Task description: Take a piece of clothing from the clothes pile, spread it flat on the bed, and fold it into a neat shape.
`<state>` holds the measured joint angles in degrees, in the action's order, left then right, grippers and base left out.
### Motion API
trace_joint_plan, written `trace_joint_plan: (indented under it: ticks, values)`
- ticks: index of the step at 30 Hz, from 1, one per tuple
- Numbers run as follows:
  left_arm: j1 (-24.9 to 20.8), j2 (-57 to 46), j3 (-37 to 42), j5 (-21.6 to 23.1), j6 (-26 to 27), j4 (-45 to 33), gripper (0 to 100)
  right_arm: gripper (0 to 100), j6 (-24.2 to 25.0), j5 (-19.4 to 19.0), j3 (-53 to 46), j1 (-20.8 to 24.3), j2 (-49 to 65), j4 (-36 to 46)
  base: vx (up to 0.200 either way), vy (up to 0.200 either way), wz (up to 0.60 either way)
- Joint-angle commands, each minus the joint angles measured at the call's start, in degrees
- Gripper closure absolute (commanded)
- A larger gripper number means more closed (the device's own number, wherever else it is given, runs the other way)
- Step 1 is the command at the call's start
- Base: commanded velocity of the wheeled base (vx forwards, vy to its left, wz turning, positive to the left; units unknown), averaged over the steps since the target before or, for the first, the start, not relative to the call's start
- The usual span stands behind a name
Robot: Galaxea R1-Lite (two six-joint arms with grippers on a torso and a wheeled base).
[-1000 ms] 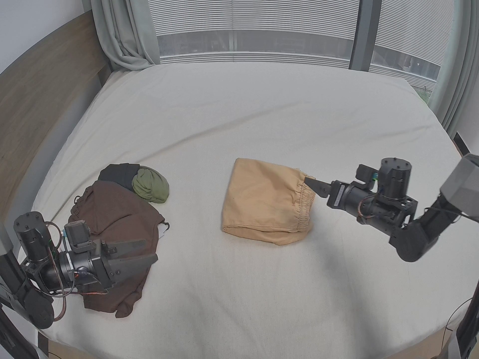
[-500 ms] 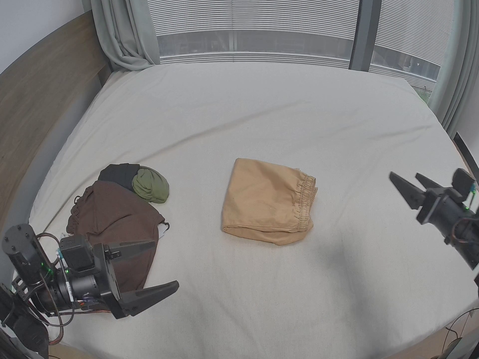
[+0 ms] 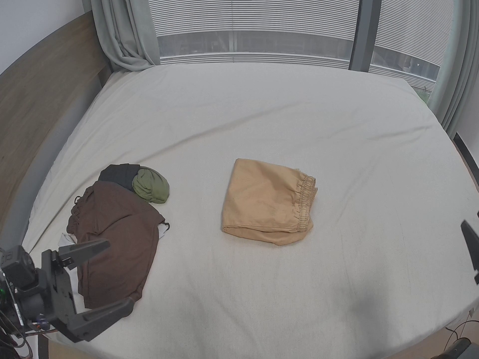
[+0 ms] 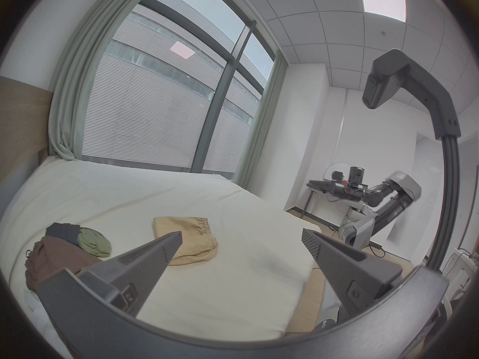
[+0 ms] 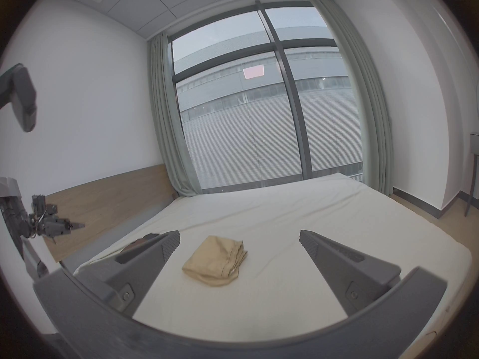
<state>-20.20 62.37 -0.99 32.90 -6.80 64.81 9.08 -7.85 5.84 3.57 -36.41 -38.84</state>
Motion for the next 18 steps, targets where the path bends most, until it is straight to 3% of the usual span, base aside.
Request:
trace_joint_plan:
  ticks: [1,3,5,7,9,11,13,16,18]
  values:
    - [8.25,-29.76,0.99,-1.53,-0.14,-20.6,0,0,-0.47,-7.09,-1.09,-2.43,33.95,30.4,0.0,0.0,0.0]
    - [8.95,-32.13,0.99,-1.35,-0.14,-23.06,0,0,-0.64,-7.18,-2.68,-3.04,34.48,30.93,0.0,0.0,0.0]
    - [12.11,-39.6,0.99,-1.53,0.39,-31.67,0,0,-0.73,-5.42,-5.75,-3.48,35.89,36.2,0.0,0.0,0.0]
    - [14.84,-45.93,0.99,-1.96,0.39,-38.79,0,0,-0.73,1.08,-4.96,-3.48,35.8,37.43,0.0,0.0,0.0]
    - [17.74,-53.31,0.99,-2.58,0.91,-47.58,0,0,-1.35,10.66,-5.84,-3.48,35.71,35.32,0.0,0.0,0.0]
    - [21.08,-60.26,0.99,-3.81,2.14,-57.25,0,0,-3.11,16.46,-5.84,-3.66,35.71,35.5,0.0,0.0,0.0]
    - [21.25,-61.14,0.81,-6.8,3.81,-62.52,0,0,-4.25,16.2,-5.84,-3.66,35.71,35.59,0.0,0.0,0.0]
    - [21.08,-60.96,0.99,-13.74,4.17,-60.06,0,0,-6.01,14.88,-5.84,-3.66,35.71,36.11,0.0,0.0,0.0]
    - [21.08,-60.96,0.99,-15.85,3.9,-60.67,0,0,-6.97,10.84,-5.84,-3.57,35.71,38.75,0.0,0.0,0.0]
